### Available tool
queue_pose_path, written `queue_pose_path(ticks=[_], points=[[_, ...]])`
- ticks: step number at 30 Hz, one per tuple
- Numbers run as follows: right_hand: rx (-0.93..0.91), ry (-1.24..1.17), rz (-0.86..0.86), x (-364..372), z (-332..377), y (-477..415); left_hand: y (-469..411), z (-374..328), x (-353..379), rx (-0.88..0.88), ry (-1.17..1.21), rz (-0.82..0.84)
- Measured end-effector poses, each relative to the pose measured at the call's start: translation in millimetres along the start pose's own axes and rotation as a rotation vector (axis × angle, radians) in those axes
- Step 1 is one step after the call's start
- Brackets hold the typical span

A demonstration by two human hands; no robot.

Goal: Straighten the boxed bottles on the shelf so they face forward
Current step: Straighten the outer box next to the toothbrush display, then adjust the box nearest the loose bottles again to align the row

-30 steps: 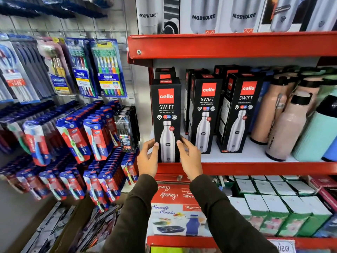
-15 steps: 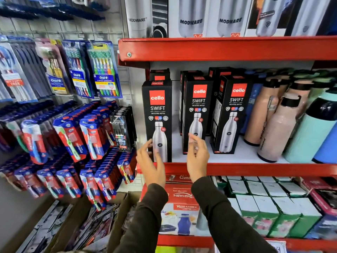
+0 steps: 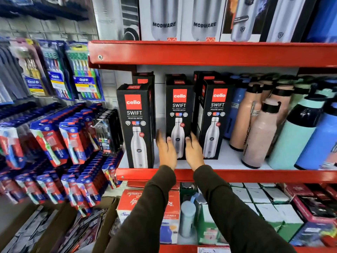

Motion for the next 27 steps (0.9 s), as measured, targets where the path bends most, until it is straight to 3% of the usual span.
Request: queue_pose_path(ticks=[2,5,27], points=[[0.026,0.017,0.039,-1,1,-4,-13,4,5,-0.173,0.02,0.03],[0.03,0.018,0.04,-3,1,-5,-21,9,8,-0.238,0.009,0.061],[-0.015,-0.181,-0.032,-32,-6,48,33,5,-27,-0.174,0.07,-0.098]])
Point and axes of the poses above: each hand's wrist, its own y-axis away from the middle knuckle, its own x-axis out of the palm, z = x × y, the point moved 1 cm from there along -y, towards the middle knuckle, and after that the axes turned 10 degrees about -z, right-handed, at the moved point
